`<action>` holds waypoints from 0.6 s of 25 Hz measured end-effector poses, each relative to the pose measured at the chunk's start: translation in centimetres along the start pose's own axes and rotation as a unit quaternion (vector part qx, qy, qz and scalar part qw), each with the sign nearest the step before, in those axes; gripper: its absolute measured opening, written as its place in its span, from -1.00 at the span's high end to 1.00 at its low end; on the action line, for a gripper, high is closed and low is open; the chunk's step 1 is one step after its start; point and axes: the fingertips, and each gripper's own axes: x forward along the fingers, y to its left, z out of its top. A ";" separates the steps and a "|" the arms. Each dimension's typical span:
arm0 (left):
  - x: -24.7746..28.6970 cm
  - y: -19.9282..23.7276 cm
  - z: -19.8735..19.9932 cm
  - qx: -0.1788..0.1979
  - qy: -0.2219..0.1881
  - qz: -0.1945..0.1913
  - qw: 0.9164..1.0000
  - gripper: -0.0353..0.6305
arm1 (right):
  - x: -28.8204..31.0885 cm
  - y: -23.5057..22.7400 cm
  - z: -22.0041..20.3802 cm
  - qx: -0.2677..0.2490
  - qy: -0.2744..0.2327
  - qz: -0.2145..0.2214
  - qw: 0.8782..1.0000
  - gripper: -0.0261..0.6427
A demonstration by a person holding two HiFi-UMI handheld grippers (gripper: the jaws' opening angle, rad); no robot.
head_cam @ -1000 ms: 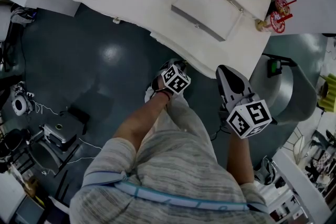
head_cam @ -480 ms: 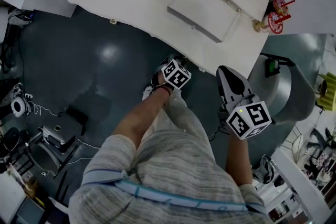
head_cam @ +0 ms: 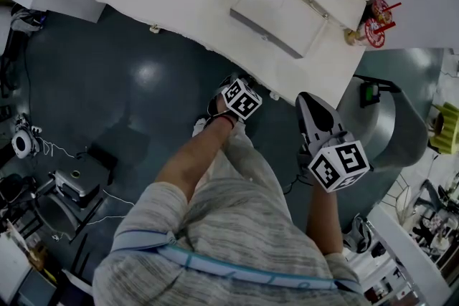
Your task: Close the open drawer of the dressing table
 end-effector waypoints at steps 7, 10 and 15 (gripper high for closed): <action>-1.4 -0.1 -0.4 -0.008 -0.007 0.001 1.000 0.60 | -0.6 1.1 -0.1 -0.005 -0.005 0.004 1.000 0.89; -2.9 -0.5 0.1 -0.017 -0.027 -0.001 1.000 0.60 | -0.7 1.8 -0.1 -0.006 -0.008 0.008 1.000 0.89; -7.5 -1.4 1.8 -0.037 -0.087 -0.009 0.995 0.60 | -0.9 3.0 -0.1 -0.010 -0.018 0.017 1.000 0.89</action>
